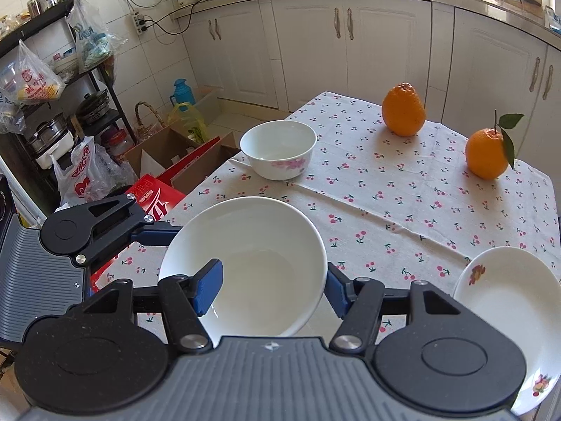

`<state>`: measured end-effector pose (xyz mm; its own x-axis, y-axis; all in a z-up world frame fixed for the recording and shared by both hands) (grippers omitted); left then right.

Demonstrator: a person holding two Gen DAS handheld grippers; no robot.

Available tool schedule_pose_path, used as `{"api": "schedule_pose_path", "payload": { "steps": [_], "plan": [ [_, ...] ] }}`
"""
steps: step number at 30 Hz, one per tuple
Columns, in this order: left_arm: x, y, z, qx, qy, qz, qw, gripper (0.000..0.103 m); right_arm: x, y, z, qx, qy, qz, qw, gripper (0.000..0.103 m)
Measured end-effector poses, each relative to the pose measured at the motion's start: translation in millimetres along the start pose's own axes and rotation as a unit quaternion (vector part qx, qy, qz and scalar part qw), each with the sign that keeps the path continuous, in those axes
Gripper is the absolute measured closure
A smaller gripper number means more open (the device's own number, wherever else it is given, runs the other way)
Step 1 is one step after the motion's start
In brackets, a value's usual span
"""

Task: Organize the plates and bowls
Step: 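Lift the bowl with the right gripper and carry it over the placed bowl, then lower the bowl into the placed bowl and open the right gripper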

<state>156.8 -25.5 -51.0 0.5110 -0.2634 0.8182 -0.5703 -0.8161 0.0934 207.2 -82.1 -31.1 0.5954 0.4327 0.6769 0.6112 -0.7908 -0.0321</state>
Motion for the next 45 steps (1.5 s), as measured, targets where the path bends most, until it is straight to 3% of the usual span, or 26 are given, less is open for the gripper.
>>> {"api": "schedule_pose_path", "payload": {
  "steps": [12, 33, 36, 40, 45],
  "plan": [
    [-7.3, 8.8, 19.6, -0.021, -0.029, -0.013, 0.9993, 0.012, -22.0, 17.9, 6.2, -0.007, -0.011, 0.025, 1.000, 0.035],
    [-11.0, 7.5, 31.8, -0.022, -0.045, -0.023, 0.9985, 0.011, -31.5, 23.2, 19.4, -0.010, -0.017, 0.018, 1.000, 0.035],
    [-12.0, 7.3, 32.6, -0.026, -0.046, -0.022, 0.9984, 0.008, -31.6, 23.1, 20.1, -0.008, -0.015, 0.018, 1.000, 0.029],
    [-12.5, 6.1, 32.9, -0.024, -0.044, -0.018, 0.9986, 0.004, -28.5, 19.5, 14.9, -0.015, 0.008, 0.004, 1.000, 0.000],
    [-15.1, 4.0, 26.7, -0.023, -0.046, -0.016, 0.9985, 0.004, -23.0, 15.5, 8.1, -0.019, 0.029, -0.009, 0.999, 0.000]
  ]
}}
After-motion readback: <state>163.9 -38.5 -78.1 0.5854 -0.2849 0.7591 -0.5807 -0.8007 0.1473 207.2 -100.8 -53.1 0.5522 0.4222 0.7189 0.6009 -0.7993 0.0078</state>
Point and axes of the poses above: each gripper's, at about its wrist camera, not at the fingertips, and z roughly the way its jaws point, y to its right, x to its top, the point moved 8 cm from there along z, roughly the way its jaws point, and after that the axes turned 12 degrees about -z, right-handed, at the moved point
